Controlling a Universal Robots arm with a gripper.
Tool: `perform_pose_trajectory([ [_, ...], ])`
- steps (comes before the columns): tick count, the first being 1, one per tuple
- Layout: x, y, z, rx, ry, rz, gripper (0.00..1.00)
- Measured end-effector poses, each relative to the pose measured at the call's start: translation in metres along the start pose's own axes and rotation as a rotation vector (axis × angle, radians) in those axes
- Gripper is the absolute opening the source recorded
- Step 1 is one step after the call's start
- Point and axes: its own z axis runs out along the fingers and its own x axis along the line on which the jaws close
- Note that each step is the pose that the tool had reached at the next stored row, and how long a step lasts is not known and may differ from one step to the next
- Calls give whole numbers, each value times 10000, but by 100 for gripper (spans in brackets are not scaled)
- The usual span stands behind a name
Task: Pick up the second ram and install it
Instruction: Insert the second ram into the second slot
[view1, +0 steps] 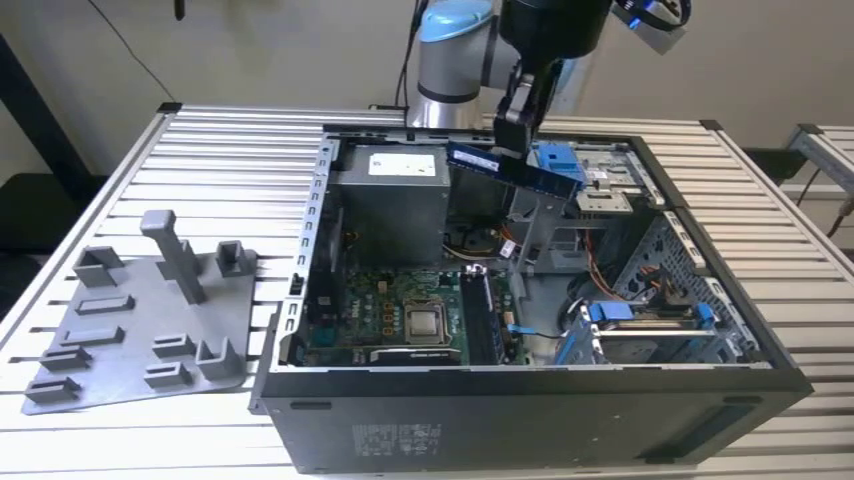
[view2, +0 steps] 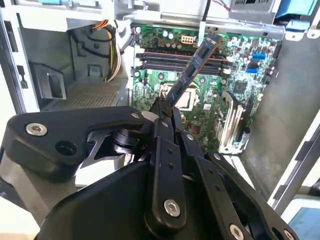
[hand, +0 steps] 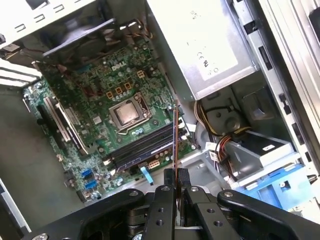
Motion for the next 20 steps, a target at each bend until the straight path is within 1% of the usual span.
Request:
perform_pose_trajectory([
  [20,0,0,9,77,-59,3432,14],
])
